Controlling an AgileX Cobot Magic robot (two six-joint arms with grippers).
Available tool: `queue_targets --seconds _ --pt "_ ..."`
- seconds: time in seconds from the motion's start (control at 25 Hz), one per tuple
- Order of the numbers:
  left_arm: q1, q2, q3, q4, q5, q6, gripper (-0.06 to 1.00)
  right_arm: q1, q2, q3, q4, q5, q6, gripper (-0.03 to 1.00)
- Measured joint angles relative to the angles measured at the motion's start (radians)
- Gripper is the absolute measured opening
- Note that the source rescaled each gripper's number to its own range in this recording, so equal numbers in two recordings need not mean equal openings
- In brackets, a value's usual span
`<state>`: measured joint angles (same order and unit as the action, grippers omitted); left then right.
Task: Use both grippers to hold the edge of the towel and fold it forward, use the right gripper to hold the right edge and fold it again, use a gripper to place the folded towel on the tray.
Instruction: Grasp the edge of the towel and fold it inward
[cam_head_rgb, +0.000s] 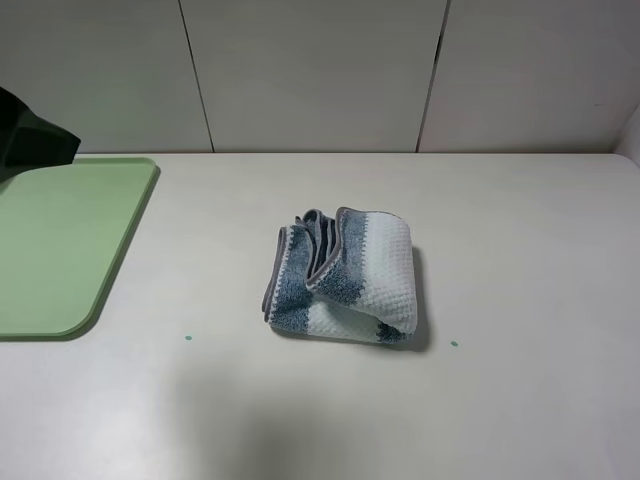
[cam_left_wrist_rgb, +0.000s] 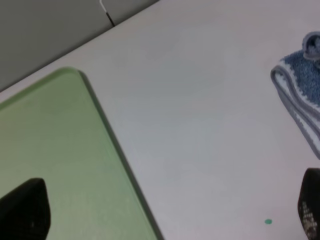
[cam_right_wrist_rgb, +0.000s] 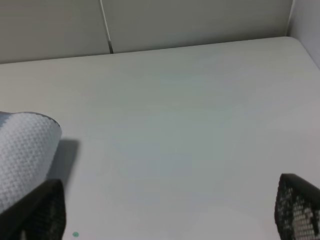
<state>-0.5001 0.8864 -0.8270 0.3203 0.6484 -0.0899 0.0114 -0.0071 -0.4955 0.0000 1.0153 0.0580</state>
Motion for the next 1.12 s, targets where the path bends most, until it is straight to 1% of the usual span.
queue_targets --seconds 1.12 --pt "0.0 0.0 0.0 0.0 0.0 0.003 1.0 0.0 0.0 0.0 0.0 0.0 0.0 0.91"
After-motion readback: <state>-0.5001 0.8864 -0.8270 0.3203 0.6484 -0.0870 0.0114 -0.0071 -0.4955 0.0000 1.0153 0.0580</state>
